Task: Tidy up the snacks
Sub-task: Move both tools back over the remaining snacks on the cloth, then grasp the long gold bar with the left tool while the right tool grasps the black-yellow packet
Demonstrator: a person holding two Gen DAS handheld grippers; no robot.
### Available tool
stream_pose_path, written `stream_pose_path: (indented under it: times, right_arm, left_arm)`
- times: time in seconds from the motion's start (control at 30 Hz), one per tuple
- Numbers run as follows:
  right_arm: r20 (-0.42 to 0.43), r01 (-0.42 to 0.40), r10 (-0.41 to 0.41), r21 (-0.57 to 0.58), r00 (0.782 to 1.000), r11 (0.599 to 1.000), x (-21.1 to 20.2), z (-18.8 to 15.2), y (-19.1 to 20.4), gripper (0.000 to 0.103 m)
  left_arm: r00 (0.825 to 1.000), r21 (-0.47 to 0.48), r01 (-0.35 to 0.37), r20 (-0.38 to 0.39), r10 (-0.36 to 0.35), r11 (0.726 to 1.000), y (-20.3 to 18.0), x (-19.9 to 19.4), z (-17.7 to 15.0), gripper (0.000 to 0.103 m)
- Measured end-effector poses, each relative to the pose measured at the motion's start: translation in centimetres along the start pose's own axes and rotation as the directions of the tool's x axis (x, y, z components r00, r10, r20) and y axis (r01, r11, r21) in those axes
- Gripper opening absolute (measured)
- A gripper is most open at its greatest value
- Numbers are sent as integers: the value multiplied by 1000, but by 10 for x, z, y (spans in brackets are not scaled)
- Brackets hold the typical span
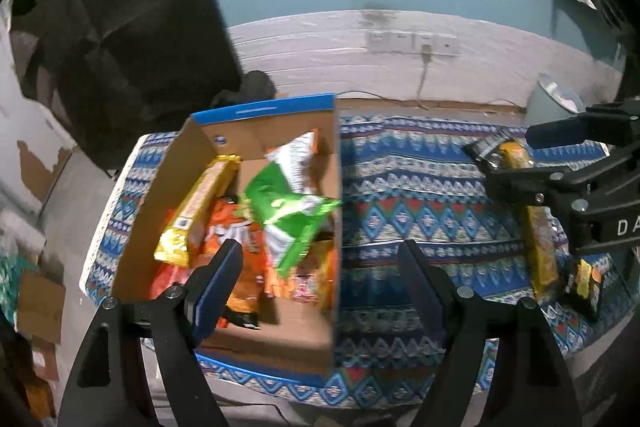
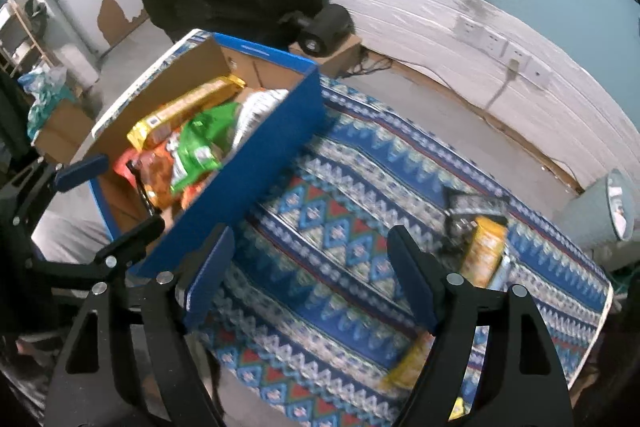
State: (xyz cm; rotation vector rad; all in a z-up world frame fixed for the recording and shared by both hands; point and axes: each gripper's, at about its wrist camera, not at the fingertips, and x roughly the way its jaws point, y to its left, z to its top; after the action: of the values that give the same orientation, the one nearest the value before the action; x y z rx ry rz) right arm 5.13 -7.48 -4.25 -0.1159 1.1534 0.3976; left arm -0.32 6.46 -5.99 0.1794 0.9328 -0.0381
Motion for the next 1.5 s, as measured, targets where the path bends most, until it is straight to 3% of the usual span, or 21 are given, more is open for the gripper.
stream_pose_path:
  times: [0.33,0.63,0.9,1.17,1.33,1.5]
  right_arm:
    - [-6,45,-45,53,999,998,-27,-49,-47,80]
    - [-120,92,-82,82,989,992,-22,-105,-90,80]
    - [-247,140,-109,108,963,984,-6,-153,-120,80]
    - [-368,118,-92,48,925,992,24,-187,-124,81]
    - [-414,95,-73,34,908,995,42,-204,-130,81]
    - [-462,101,-78,24,883,995,57,-218,-138,81]
  left_arm:
    - [999,124,51,-19,-49,991,-61,-4,-1,81]
    - [990,243,118,-104,-95,963,-128,8,-23,81]
    - [973,260,169,-198,-119,951,-160,25,-38,81]
    - [957,303,214,-257,-137,929,-185,37,-49,81]
    - [953,346,208,-281,-111,915,-194,51,-58,81]
    - [933,328,230,-341,-112,916,-199,66,-66,81]
